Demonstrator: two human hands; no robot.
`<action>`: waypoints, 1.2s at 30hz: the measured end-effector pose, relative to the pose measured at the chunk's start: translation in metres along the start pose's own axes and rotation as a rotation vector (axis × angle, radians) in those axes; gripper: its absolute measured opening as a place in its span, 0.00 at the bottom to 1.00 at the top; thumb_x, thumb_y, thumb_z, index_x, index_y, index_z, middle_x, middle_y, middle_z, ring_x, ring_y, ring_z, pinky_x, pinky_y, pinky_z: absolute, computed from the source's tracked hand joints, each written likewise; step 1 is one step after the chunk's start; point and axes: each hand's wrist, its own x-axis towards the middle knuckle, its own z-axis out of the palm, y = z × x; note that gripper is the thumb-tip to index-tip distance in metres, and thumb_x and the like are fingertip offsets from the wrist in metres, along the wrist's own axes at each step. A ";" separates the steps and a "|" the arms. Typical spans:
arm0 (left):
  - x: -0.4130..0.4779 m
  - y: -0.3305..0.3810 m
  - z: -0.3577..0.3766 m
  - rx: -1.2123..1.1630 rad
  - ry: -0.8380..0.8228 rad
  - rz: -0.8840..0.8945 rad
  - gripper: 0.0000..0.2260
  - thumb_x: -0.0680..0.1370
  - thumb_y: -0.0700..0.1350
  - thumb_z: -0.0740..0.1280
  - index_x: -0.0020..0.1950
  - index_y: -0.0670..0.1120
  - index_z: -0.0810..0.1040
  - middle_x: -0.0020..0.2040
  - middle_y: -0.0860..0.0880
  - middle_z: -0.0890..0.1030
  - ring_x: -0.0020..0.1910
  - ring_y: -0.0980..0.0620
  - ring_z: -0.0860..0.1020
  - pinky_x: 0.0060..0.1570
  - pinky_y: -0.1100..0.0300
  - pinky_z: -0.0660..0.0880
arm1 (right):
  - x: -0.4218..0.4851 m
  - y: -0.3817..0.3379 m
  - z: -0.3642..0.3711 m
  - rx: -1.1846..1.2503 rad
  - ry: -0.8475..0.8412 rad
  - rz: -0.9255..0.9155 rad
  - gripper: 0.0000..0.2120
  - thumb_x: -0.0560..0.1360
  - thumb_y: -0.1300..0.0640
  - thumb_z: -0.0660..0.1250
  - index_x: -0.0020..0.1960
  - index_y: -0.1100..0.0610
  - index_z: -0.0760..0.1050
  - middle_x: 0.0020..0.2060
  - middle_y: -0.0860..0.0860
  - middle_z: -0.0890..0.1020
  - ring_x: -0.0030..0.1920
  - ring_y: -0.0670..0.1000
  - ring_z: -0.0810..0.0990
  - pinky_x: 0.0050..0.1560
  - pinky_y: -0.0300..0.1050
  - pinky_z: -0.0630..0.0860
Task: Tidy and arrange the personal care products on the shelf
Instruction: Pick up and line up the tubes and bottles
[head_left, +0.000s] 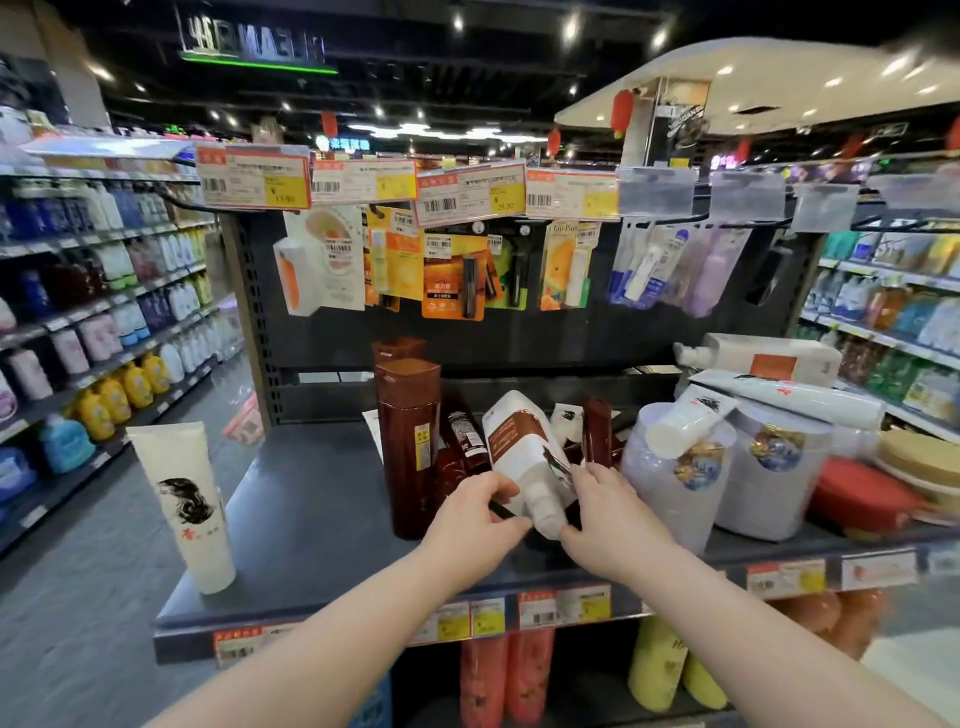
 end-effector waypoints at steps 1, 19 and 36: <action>0.002 0.000 0.002 -0.007 -0.012 0.005 0.13 0.71 0.49 0.69 0.55 0.53 0.73 0.54 0.54 0.75 0.41 0.60 0.75 0.38 0.69 0.69 | -0.001 0.001 0.002 0.011 -0.004 0.000 0.28 0.73 0.52 0.64 0.70 0.55 0.61 0.70 0.52 0.64 0.72 0.55 0.59 0.69 0.52 0.65; 0.022 0.016 0.017 -0.015 -0.078 0.077 0.15 0.74 0.47 0.67 0.60 0.51 0.72 0.55 0.54 0.72 0.47 0.58 0.75 0.46 0.63 0.74 | 0.006 0.002 -0.007 0.076 0.089 -0.075 0.32 0.72 0.66 0.64 0.73 0.49 0.59 0.72 0.49 0.64 0.67 0.54 0.70 0.62 0.47 0.71; 0.032 0.022 0.015 -0.096 -0.083 0.082 0.14 0.74 0.47 0.67 0.58 0.54 0.72 0.49 0.58 0.73 0.46 0.59 0.74 0.41 0.68 0.70 | -0.009 -0.012 -0.034 0.141 0.140 -0.214 0.20 0.75 0.59 0.63 0.65 0.48 0.69 0.62 0.48 0.75 0.60 0.50 0.76 0.56 0.44 0.75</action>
